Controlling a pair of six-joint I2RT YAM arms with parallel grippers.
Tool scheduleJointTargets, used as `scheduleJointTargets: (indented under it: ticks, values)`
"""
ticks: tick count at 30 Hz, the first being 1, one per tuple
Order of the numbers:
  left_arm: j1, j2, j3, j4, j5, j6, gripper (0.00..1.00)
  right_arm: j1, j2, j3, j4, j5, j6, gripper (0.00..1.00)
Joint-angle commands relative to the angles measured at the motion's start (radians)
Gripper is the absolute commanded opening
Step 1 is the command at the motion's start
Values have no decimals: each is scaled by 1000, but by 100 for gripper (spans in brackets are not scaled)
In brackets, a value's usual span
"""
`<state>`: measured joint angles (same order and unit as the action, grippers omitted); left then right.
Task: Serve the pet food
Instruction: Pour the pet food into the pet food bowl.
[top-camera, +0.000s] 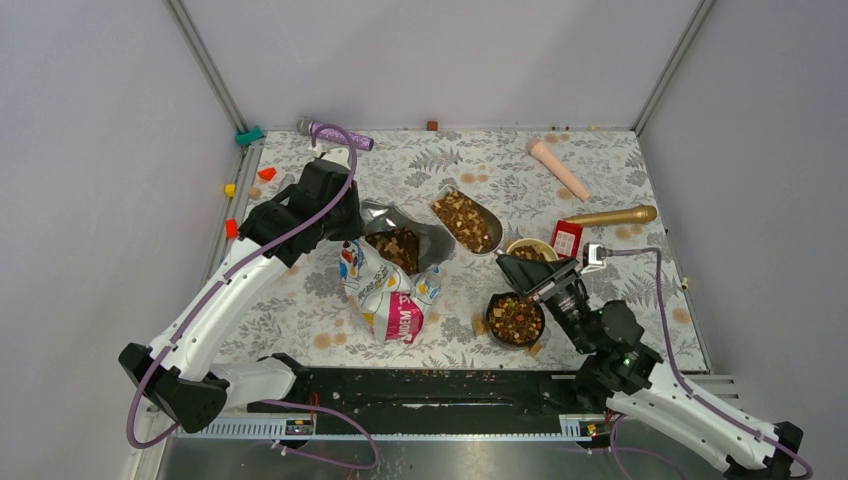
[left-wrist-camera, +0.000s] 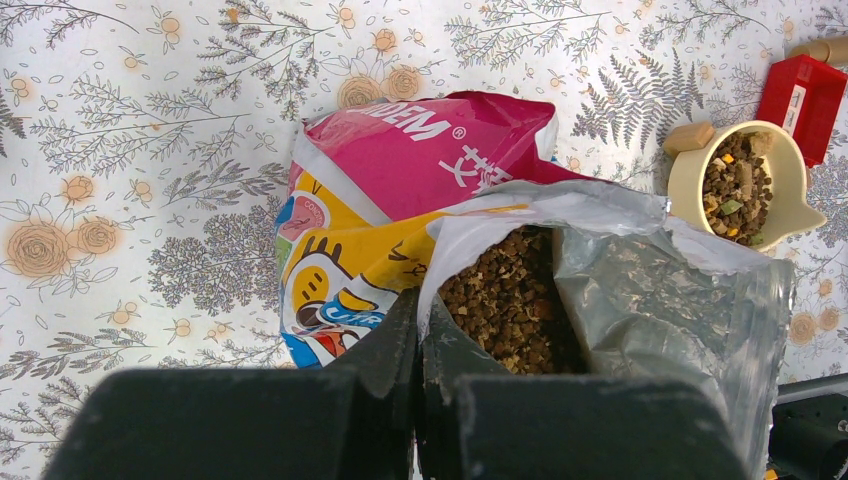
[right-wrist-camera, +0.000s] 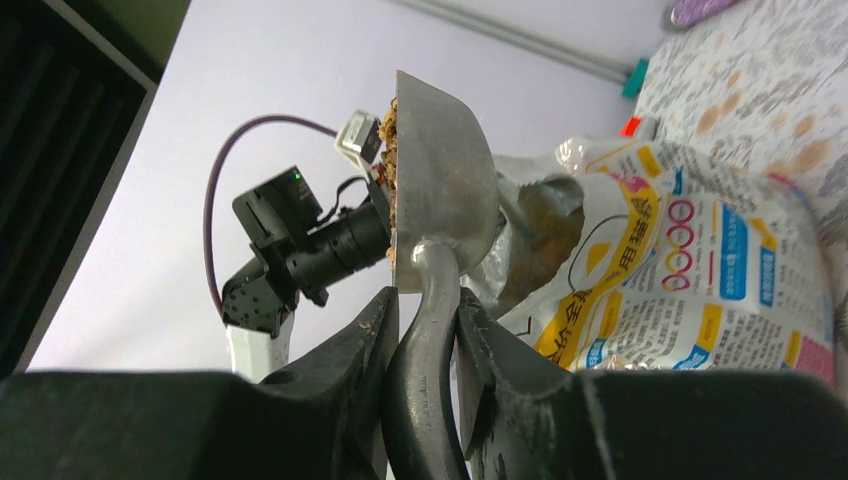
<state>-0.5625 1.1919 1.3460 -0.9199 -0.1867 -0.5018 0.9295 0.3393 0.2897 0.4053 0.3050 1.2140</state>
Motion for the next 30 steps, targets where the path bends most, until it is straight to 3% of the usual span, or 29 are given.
scheduleJointTargets:
  ticks: [1,5,17,24,30]
  values:
    - [5,-8,22,6,1,11,0,6,-97,68,-75,166,-55,0]
    - [4,-8,22,4,3,11,0,6,-189,63,-181,278,-50,0]
    - [6,1,23,4,5,11,0,7,-358,173,-777,557,-45,0]
    - [5,12,21,4,7,12,0,6,-347,214,-1059,569,45,0]
    - [5,22,21,5,10,11,0,6,-361,170,-1137,568,125,0]
